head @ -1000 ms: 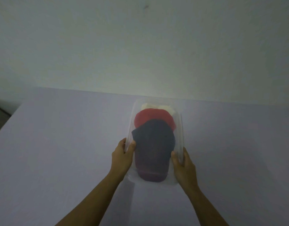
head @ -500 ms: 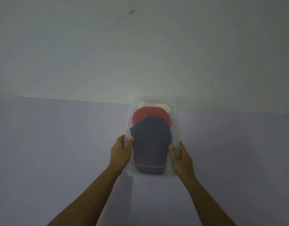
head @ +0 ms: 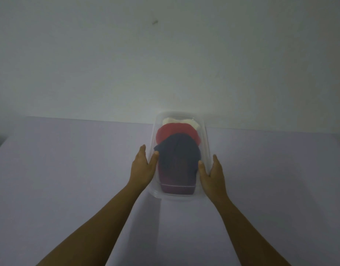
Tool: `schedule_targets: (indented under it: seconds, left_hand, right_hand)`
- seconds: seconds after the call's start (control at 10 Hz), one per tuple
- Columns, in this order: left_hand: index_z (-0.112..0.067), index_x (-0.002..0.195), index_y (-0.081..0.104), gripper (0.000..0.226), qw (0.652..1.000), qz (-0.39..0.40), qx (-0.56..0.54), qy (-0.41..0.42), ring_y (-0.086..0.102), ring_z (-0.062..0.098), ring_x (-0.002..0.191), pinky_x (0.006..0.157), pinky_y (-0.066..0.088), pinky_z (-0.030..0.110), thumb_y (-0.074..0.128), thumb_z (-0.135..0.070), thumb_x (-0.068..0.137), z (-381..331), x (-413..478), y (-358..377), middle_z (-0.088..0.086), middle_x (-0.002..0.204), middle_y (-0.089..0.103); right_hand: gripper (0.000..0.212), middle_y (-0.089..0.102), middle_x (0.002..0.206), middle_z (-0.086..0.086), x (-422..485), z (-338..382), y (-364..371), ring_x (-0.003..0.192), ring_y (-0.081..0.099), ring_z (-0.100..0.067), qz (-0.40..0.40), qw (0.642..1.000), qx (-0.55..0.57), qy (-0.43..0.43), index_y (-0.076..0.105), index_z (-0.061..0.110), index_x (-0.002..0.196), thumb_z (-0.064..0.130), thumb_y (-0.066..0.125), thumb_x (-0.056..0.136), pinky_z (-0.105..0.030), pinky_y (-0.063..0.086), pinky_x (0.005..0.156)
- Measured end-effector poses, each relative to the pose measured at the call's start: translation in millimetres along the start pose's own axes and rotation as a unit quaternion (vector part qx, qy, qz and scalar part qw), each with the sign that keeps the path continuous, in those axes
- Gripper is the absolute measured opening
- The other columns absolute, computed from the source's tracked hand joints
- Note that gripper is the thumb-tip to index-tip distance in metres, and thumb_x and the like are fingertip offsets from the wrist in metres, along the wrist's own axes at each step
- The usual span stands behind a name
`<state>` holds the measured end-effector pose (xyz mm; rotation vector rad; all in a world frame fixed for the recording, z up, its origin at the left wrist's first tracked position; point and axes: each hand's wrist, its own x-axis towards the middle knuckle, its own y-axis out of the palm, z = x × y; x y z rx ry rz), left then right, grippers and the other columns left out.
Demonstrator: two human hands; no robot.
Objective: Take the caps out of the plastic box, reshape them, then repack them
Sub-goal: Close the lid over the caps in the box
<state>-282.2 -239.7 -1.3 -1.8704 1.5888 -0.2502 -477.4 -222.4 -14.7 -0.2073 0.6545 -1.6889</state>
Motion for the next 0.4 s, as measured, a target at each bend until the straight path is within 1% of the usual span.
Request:
schedule_targets:
  seconds: [0.1,0.2,0.3,0.4]
  left_hand:
    - [-0.016,0.149,0.017,0.057,0.991,0.003,0.083,0.104,0.02,0.023,0.145,0.115,0.02,0.039,0.027,-0.042,0.099,-2.5,-12.0,-3.6,0.003,0.158,0.019]
    - [-0.017,0.15,0.013,0.057,0.976,0.039,0.16,0.144,0.01,0.021,0.147,0.117,0.015,0.039,0.021,-0.041,0.1,-1.2,-23.8,-3.6,0.002,0.159,0.012]
    - [-0.014,0.15,0.005,0.058,0.944,0.072,0.279,0.163,0.002,0.023,0.147,0.118,0.009,0.041,0.017,-0.04,0.1,3.4,-41.0,-5.0,0.005,0.16,0.004]
    - [-0.011,0.15,0.003,0.058,0.935,0.067,0.301,0.172,0.001,0.024,0.147,0.118,0.007,0.041,0.016,-0.039,0.1,-10.0,-49.2,-13.6,0.007,0.16,0.003]
  right_hand:
    - [0.05,0.031,0.152,-0.008,-17.7,9.8,0.1,0.141,0.027,-0.021,-0.036,0.992,-0.053,-0.112,0.029,0.008,0.144,0.027,0.04,0.098,-0.023,0.018,0.11]
    - [0.049,0.032,0.152,-0.007,-30.5,12.4,1.3,0.141,0.027,-0.019,-0.022,0.983,-0.099,-0.151,0.031,0.009,0.143,0.029,0.035,0.099,-0.02,0.015,0.109]
    - [0.065,0.021,0.156,-0.006,-48.4,10.5,4.4,0.144,0.019,-0.018,0.021,0.961,-0.217,-0.168,0.022,0.009,0.147,0.044,0.018,0.093,-0.028,0.01,0.115]
    - [0.065,0.016,0.158,-0.006,-53.0,21.2,-3.9,0.145,0.014,-0.017,0.023,0.948,-0.274,-0.159,0.016,0.009,0.148,0.044,0.016,0.094,-0.033,0.007,0.117]
